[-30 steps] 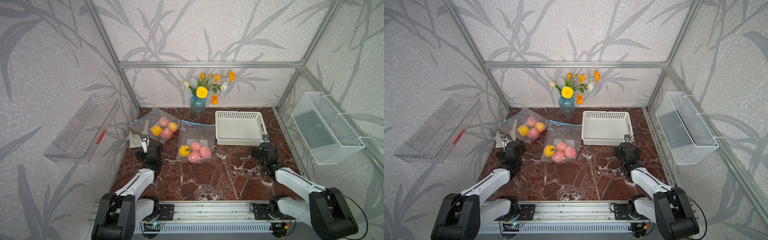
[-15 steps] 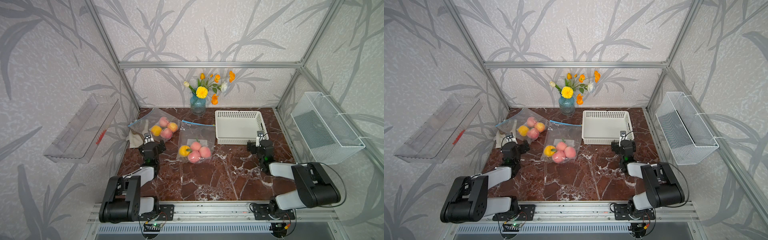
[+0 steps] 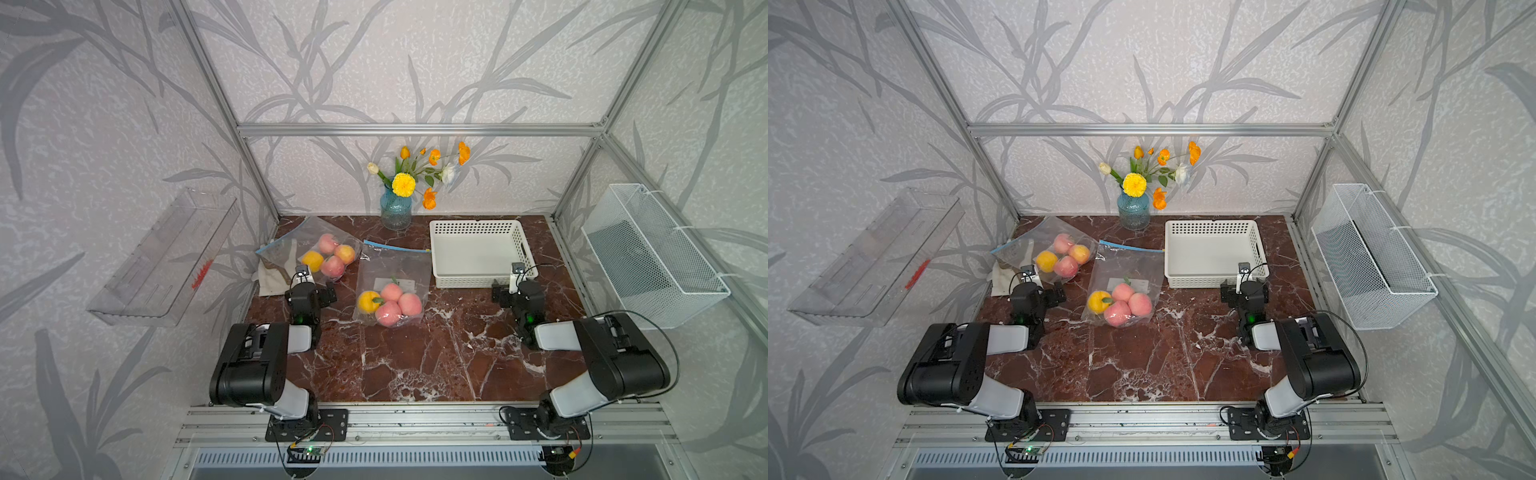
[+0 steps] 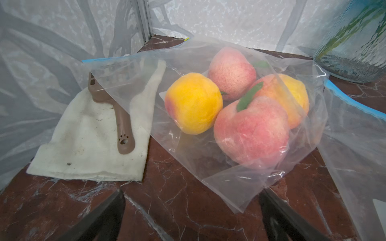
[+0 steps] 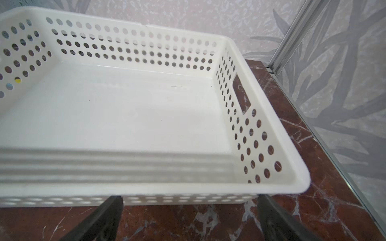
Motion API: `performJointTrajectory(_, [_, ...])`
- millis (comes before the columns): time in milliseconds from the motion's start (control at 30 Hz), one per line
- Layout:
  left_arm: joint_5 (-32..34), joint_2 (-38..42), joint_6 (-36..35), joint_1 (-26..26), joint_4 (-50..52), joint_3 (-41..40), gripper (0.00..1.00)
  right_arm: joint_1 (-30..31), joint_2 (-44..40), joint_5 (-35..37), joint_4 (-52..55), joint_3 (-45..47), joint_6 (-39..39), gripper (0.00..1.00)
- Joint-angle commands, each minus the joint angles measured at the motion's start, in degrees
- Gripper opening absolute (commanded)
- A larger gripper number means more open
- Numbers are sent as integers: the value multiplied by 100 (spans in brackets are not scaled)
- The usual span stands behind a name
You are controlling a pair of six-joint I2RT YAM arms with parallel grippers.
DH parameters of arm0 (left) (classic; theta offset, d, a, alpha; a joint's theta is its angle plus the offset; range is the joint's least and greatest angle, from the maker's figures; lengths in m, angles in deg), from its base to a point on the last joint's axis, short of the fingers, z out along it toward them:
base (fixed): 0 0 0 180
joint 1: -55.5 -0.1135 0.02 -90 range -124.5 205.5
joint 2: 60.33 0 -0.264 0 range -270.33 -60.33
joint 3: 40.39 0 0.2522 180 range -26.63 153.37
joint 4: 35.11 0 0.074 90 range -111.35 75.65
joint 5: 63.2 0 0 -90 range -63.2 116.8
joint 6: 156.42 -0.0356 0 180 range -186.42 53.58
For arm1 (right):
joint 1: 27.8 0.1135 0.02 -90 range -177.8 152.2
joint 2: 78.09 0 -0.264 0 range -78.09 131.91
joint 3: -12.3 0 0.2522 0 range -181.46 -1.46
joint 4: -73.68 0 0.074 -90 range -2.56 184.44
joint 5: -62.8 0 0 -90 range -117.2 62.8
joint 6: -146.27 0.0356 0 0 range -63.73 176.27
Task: Place the peach in a zip-top bag and seal the zipper
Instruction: Reset both arms
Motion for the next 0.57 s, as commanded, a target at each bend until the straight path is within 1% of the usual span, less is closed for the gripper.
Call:
performJointTrajectory(0, [-51, 2, -108, -13, -88, 138, 100, -23, -101, -9, -31, -115, 3, 99])
performJointTrajectory(200, [-46, 6, -108, 1, -79, 144, 99, -23, -97, -17, -30, -118, -1, 99])
performJointTrajectory(367, [-207, 2, -178, 1, -103, 130, 99, -22, -105, -18, -32, -109, -12, 99])
performJointTrajectory(533, [-230, -5, -187, -1, -3, 193, 99, -23, -97, -27, -14, -127, -1, 99])
